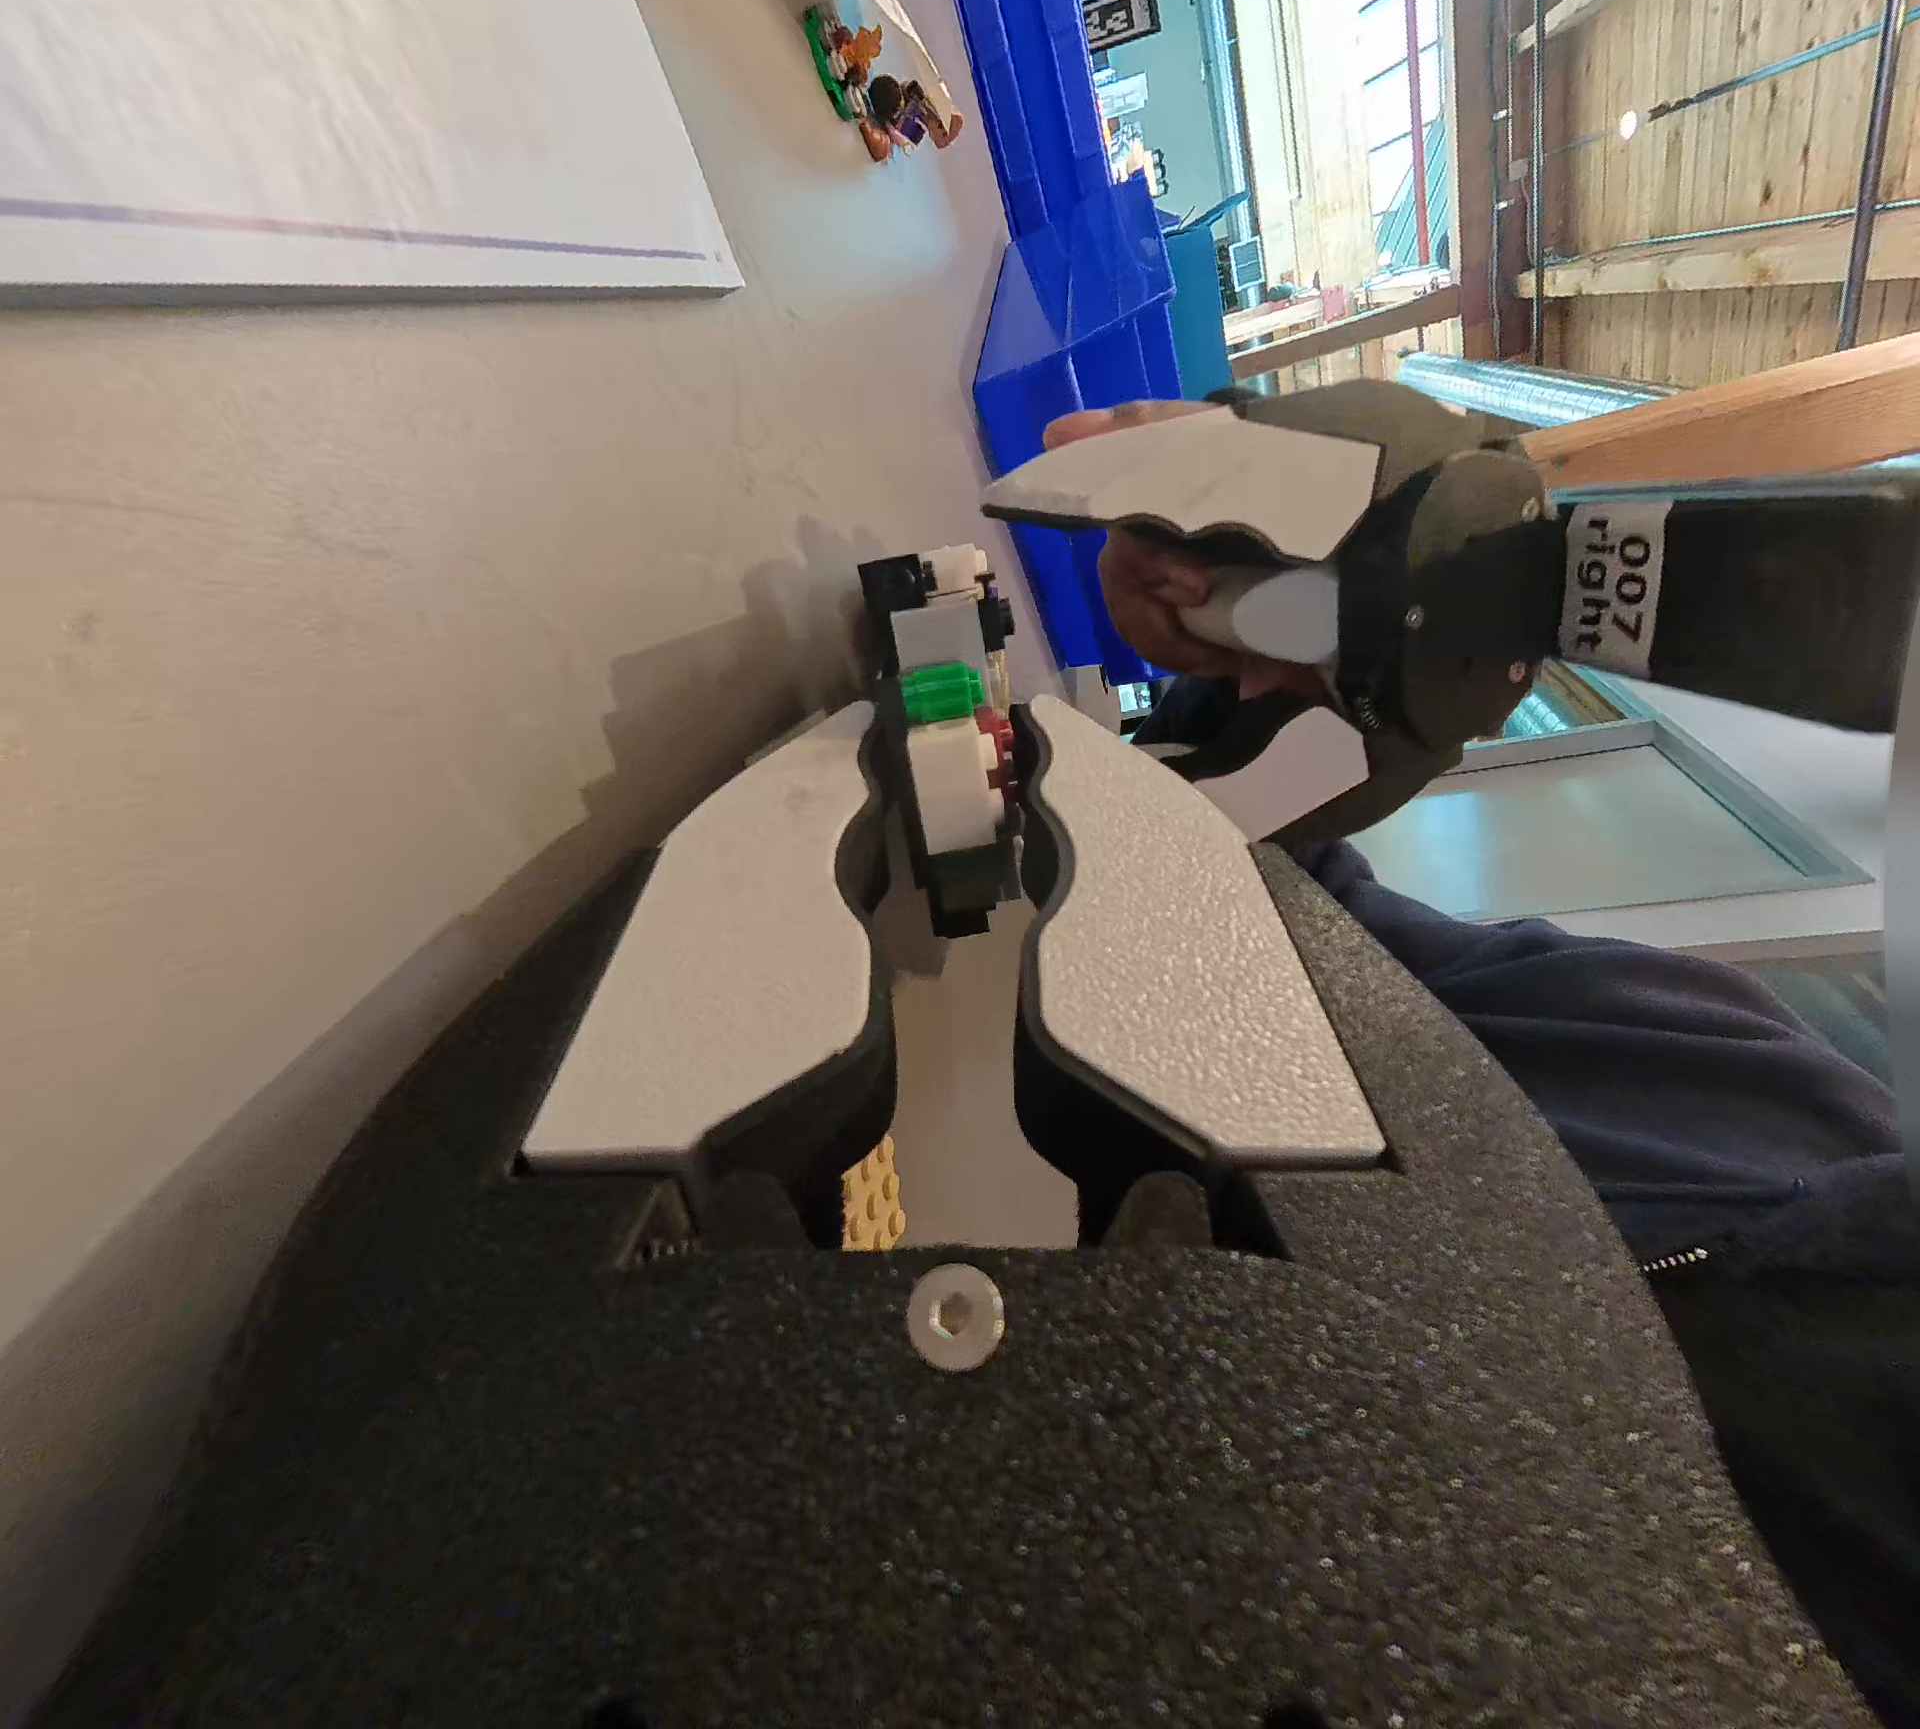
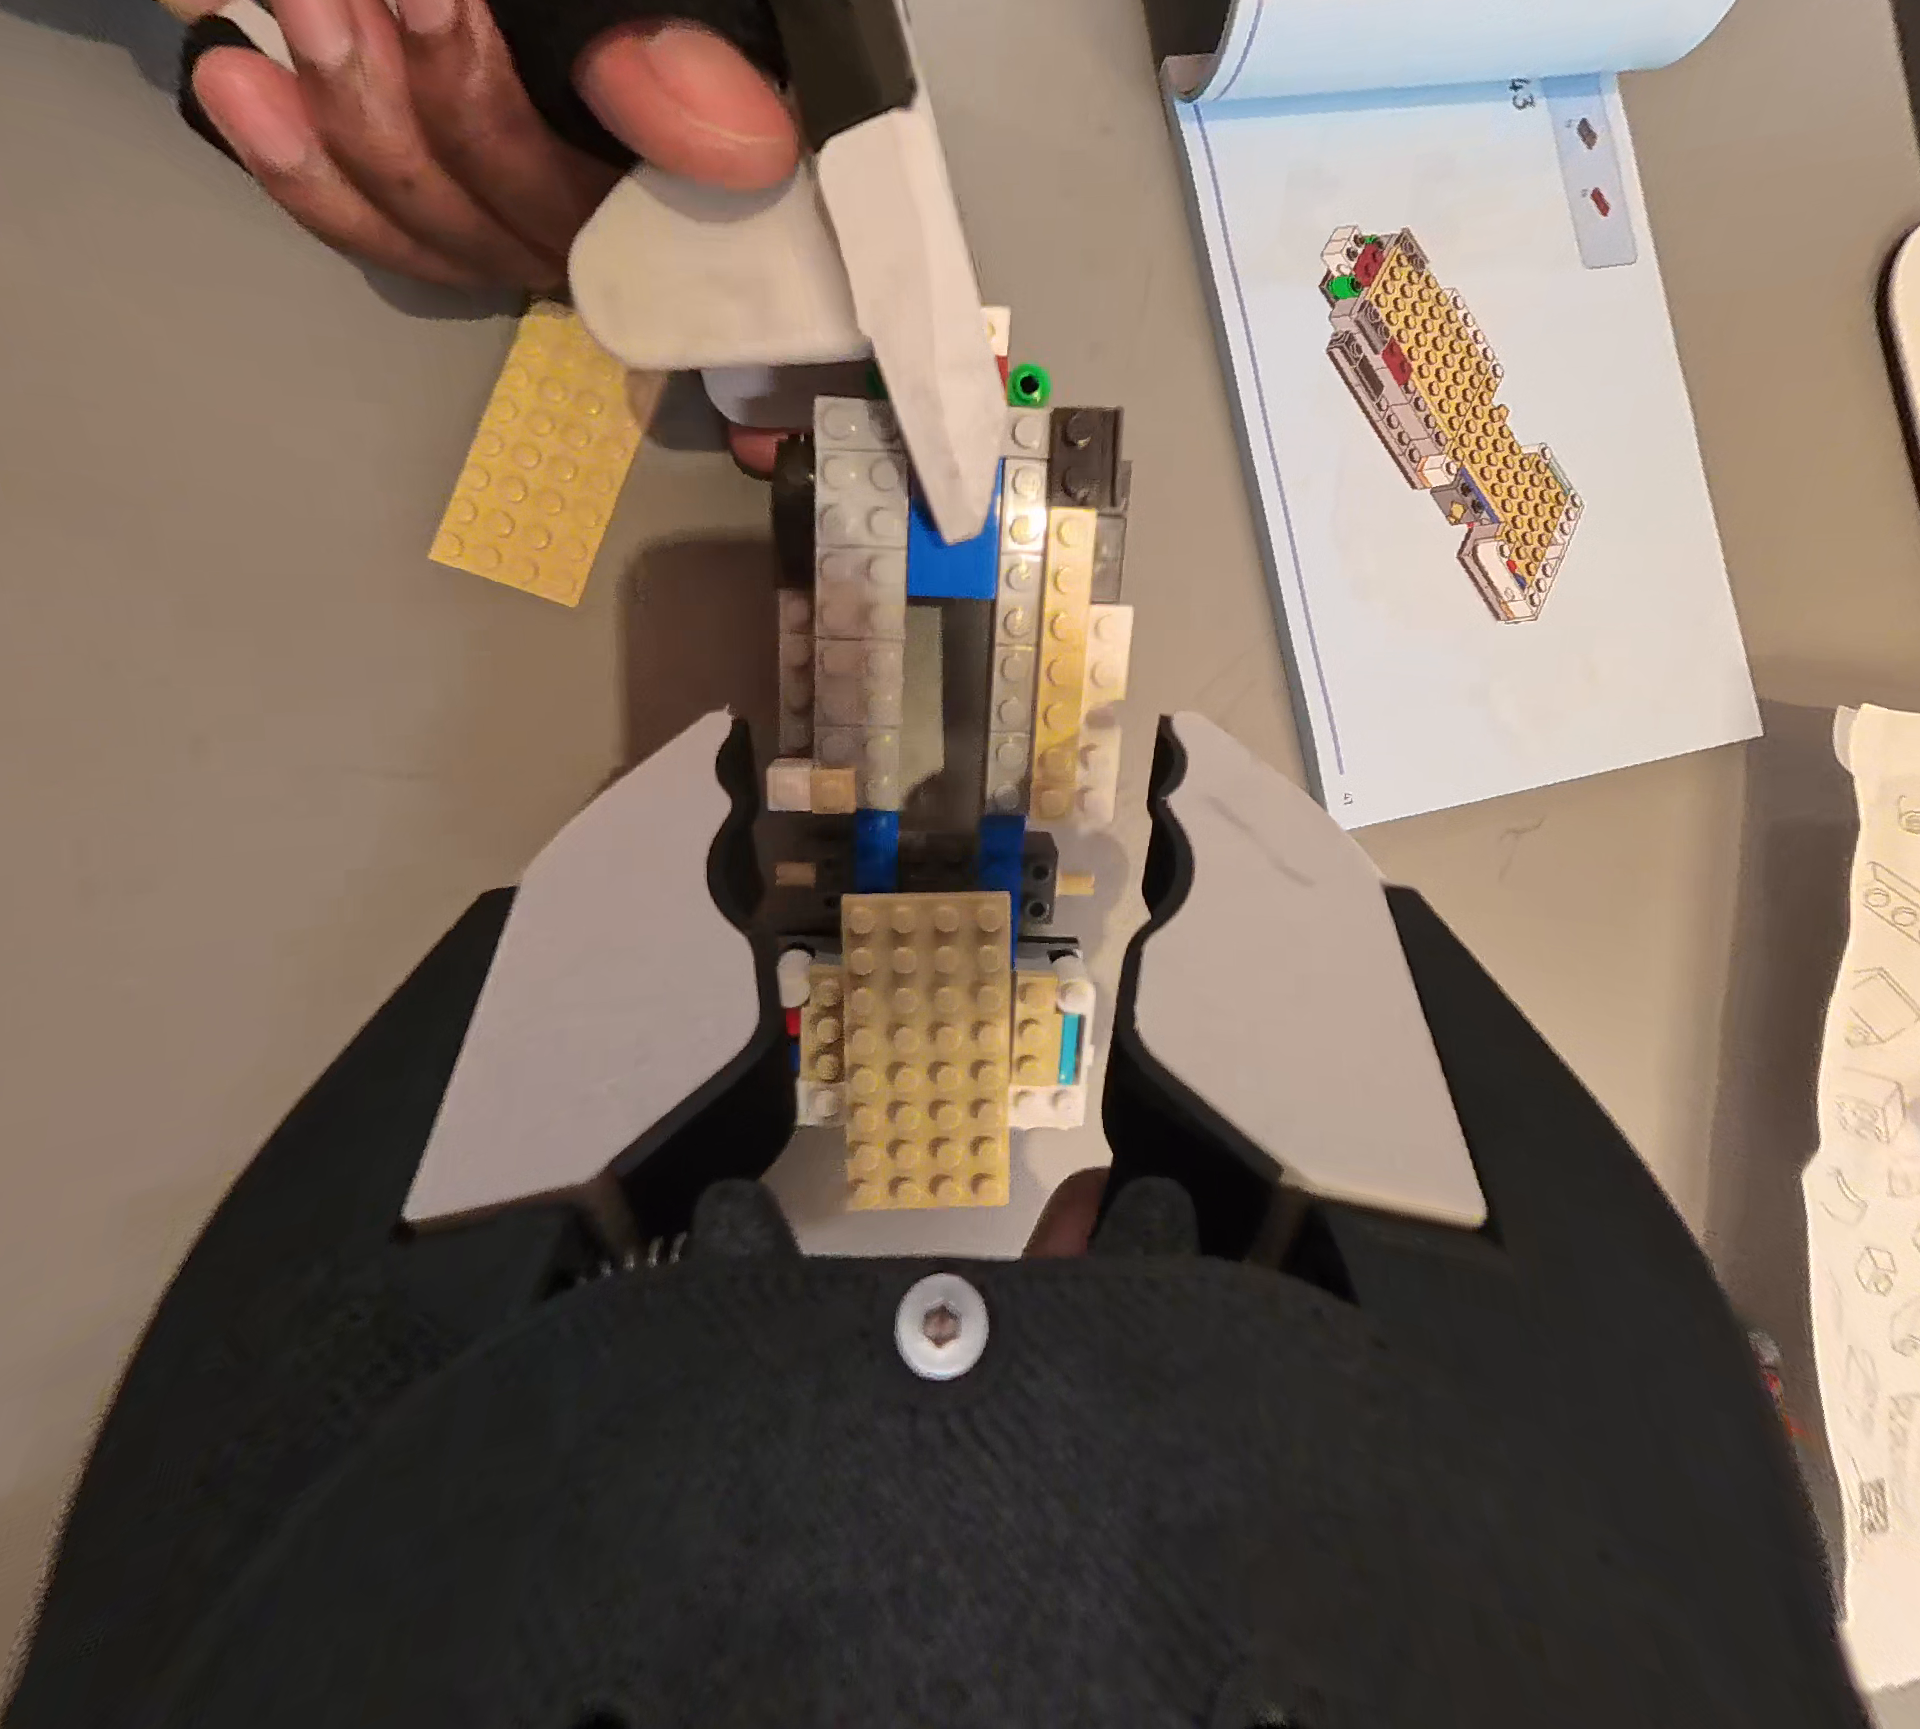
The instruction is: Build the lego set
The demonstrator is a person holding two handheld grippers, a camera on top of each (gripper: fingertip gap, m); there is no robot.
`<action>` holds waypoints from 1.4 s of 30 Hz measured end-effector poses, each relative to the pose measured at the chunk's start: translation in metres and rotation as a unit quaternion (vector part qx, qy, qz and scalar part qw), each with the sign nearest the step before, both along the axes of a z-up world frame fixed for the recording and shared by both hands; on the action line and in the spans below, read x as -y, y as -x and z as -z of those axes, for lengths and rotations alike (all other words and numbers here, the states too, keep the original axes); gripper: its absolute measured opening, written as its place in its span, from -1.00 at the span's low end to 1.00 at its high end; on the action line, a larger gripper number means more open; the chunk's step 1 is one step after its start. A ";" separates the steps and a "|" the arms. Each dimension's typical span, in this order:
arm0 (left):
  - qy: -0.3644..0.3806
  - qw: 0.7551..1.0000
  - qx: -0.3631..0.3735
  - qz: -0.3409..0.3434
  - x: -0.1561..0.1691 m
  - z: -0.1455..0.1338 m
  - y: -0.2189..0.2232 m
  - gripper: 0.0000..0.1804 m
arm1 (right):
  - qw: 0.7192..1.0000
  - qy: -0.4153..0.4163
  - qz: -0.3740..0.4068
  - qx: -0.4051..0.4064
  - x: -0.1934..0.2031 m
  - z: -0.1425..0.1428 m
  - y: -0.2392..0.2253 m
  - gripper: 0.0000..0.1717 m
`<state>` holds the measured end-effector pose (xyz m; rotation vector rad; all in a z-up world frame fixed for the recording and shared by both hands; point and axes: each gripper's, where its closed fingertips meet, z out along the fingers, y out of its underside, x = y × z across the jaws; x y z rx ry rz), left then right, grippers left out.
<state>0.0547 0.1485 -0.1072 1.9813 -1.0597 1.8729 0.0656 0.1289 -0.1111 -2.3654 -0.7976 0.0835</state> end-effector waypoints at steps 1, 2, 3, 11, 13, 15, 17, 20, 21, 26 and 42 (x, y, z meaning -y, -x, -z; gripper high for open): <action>0.001 1.000 0.000 -0.002 -0.001 0.000 0.000 -0.77 | 1.000 -0.005 0.004 0.010 0.002 0.002 0.000 -0.15; 0.001 1.000 0.001 -0.002 -0.001 0.000 0.000 -0.77 | 1.000 -0.011 0.008 0.020 0.003 0.004 -0.002 -0.14; 0.001 1.000 0.002 -0.002 -0.001 -0.001 0.001 -0.77 | 0.999 -0.021 0.012 0.032 0.005 0.006 -0.003 -0.12; 0.004 1.000 0.003 -0.015 -0.002 -0.001 0.000 -0.77 | 0.988 -0.109 0.036 0.107 0.008 0.010 0.001 -0.07; 0.009 1.000 0.003 -0.023 -0.003 -0.002 0.000 -0.77 | 0.979 -0.137 0.036 0.149 0.008 0.010 -0.001 -0.08; 0.015 0.999 0.003 -0.031 -0.006 -0.002 0.001 -0.77 | 0.969 -0.161 0.036 0.184 0.008 0.010 -0.001 -0.10; 0.023 0.999 0.003 -0.039 -0.008 -0.004 0.001 -0.78 | 0.959 -0.179 0.035 0.217 0.008 0.012 0.000 -0.13; 0.038 0.998 0.003 -0.050 -0.010 -0.005 0.001 -0.78 | 0.933 -0.212 0.024 0.290 0.005 0.013 0.004 -0.22; 0.043 0.998 0.002 -0.054 -0.010 -0.005 0.001 -0.78 | 0.923 -0.222 0.017 0.314 0.004 0.012 0.006 -0.24; 0.075 0.994 -0.002 -0.076 -0.014 -0.005 0.001 -0.78 | 0.885 -0.244 0.006 0.396 -0.004 0.009 0.011 -0.36; 0.138 0.973 0.027 -0.185 -0.026 -0.036 0.000 -0.79 | 0.748 -0.336 0.022 0.571 -0.027 -0.041 -0.002 -0.50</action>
